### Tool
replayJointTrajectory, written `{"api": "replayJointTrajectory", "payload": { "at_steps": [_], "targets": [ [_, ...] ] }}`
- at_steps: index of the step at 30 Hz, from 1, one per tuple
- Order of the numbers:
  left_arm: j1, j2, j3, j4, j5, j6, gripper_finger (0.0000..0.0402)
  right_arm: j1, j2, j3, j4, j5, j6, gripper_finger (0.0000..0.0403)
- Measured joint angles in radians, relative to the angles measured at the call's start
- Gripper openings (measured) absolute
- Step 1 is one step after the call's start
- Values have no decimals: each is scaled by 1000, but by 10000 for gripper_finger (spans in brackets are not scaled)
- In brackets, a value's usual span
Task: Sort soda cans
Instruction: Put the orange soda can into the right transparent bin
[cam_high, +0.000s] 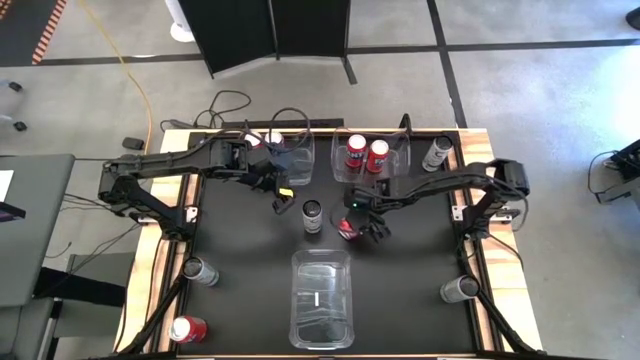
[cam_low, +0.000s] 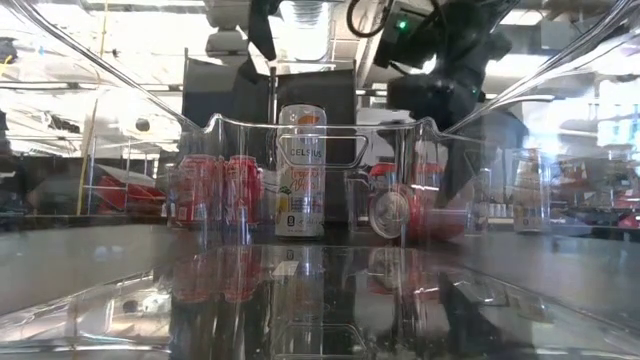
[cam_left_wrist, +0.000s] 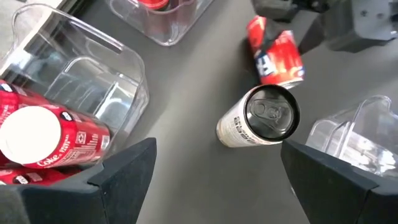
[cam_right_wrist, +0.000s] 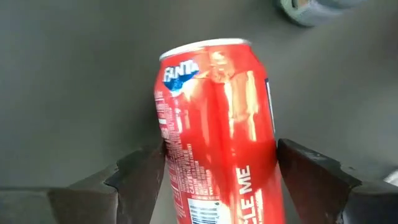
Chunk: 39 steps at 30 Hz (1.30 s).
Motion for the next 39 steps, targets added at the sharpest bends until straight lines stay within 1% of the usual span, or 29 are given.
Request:
{"api": "replayJointTrajectory", "payload": {
  "at_steps": [4,8,11,15,20,23,28,33,36,39],
  "targets": [
    [5,0,0,4,-20,25,338,11,-10,1,13,-6,42,321],
    [9,0,0,16,-27,37,338,10,48,6,17,-17,102,322],
    [9,0,0,23,-27,37,338,11,92,8,34,-16,120,333],
    [9,0,0,19,-27,36,338,4,107,7,60,-18,184,341],
    [9,0,0,18,-27,37,338,-5,98,4,58,-22,214,311],
    [9,0,0,18,-27,37,338,-22,97,3,74,-35,275,293],
    [9,0,0,26,-27,39,338,-51,16,-9,102,-45,370,285],
    [9,-8,0,95,-25,71,338,-96,-161,1,155,-43,455,283],
    [7,-15,0,208,-4,109,338,-120,-261,-4,190,-42,518,283],
    [6,-16,0,351,65,159,338,-142,-352,-1,302,-42,585,282]
  ]
}}
